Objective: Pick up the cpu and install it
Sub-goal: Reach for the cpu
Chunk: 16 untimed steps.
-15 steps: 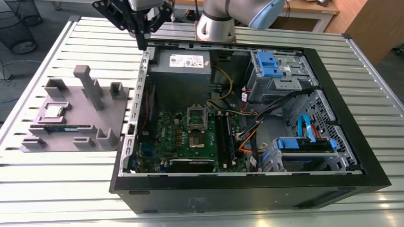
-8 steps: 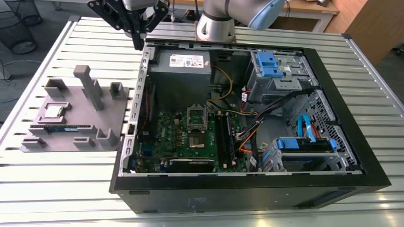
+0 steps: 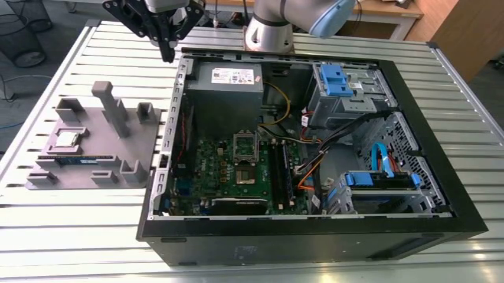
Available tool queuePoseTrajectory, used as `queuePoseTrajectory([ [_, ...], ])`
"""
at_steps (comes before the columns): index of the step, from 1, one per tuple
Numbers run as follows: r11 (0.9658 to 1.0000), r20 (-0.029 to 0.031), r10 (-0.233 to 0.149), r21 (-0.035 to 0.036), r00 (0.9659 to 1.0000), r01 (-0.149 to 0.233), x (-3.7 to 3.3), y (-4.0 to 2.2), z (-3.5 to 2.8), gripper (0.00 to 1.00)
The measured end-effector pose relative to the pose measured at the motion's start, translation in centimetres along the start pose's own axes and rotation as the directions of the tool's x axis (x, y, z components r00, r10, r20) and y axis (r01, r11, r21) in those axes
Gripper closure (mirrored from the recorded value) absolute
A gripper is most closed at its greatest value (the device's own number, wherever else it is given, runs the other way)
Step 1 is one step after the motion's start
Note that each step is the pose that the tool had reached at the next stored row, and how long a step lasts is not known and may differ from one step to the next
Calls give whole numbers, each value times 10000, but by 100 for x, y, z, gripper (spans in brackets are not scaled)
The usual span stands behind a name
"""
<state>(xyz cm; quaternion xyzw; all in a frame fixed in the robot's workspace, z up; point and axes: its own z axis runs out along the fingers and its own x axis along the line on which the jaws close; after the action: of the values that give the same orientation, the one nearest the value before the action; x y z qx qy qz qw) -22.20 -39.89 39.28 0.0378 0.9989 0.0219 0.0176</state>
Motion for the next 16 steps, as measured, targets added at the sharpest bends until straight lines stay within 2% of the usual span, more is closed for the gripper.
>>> queuePoseTrajectory([
  [16,10000,26,-2,-2,10000,2,132,-10,-5,89],
])
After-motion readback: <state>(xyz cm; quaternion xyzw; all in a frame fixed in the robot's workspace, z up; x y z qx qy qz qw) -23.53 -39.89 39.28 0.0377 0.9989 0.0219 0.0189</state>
